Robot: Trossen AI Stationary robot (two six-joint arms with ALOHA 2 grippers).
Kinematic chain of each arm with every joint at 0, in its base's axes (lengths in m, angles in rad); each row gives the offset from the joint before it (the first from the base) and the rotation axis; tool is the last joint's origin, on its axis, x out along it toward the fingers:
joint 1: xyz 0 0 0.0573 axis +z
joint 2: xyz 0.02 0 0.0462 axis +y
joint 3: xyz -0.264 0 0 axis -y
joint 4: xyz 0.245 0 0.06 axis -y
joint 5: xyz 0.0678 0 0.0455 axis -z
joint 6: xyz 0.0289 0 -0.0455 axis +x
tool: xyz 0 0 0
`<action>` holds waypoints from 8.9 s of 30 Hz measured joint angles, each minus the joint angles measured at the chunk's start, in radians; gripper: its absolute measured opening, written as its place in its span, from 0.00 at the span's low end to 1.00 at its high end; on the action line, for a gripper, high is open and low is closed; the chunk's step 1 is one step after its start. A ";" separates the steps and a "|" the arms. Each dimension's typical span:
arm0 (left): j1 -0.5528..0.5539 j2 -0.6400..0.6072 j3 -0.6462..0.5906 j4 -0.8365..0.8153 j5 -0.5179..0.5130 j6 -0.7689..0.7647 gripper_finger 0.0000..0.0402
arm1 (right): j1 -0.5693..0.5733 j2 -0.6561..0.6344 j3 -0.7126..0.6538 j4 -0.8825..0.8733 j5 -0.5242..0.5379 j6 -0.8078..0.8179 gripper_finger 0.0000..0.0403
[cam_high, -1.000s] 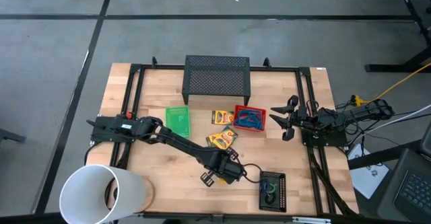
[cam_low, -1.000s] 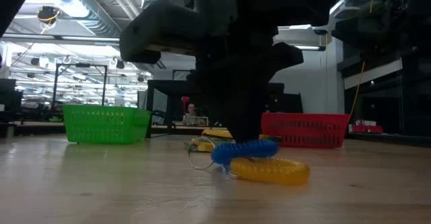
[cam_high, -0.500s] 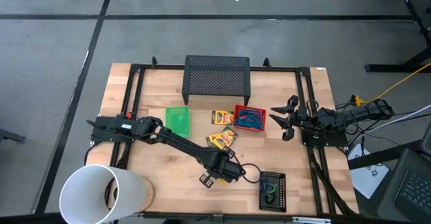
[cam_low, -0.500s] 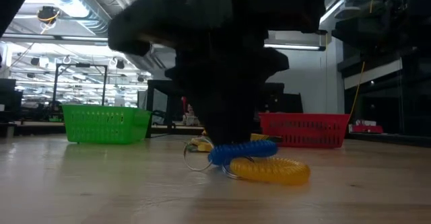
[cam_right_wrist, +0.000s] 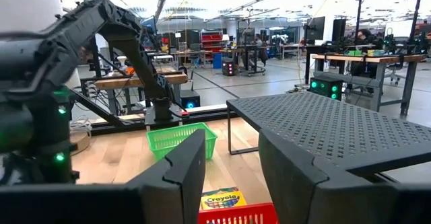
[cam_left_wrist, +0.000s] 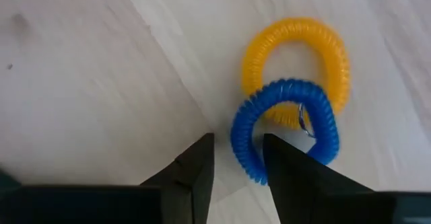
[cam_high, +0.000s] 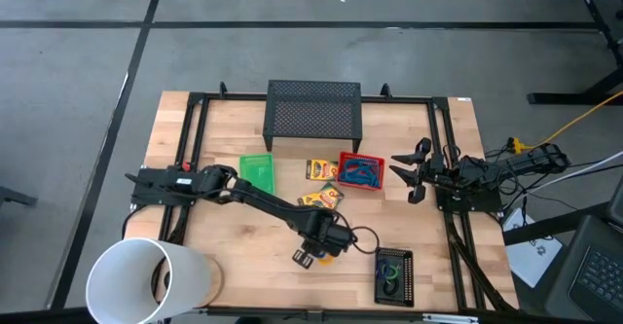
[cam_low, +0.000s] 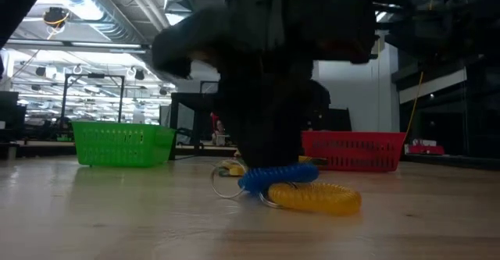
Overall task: Pick & Place Office Desk Supplies
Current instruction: Put the blue spring keychain into the black bin, then put the yellow spring keychain into the black bin
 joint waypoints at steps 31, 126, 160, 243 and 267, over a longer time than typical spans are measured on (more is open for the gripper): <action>0.028 -0.131 -0.048 0.116 -0.233 0.096 0.02 | 0.000 0.000 0.000 0.001 0.000 0.003 0.35; 0.001 0.105 -0.033 1.145 0.043 0.483 0.41 | 0.000 0.000 0.000 -0.015 0.008 0.004 0.35; -0.057 -0.105 0.059 0.216 -0.161 0.257 0.40 | 0.000 0.000 0.000 -0.041 0.006 0.042 0.35; -0.038 -0.028 0.046 0.771 0.093 0.383 0.01 | 0.000 0.000 0.000 -0.039 0.000 0.051 0.35; 0.014 0.104 0.045 1.132 0.229 0.366 0.14 | 0.000 0.000 0.000 -0.038 0.016 0.047 0.35</action>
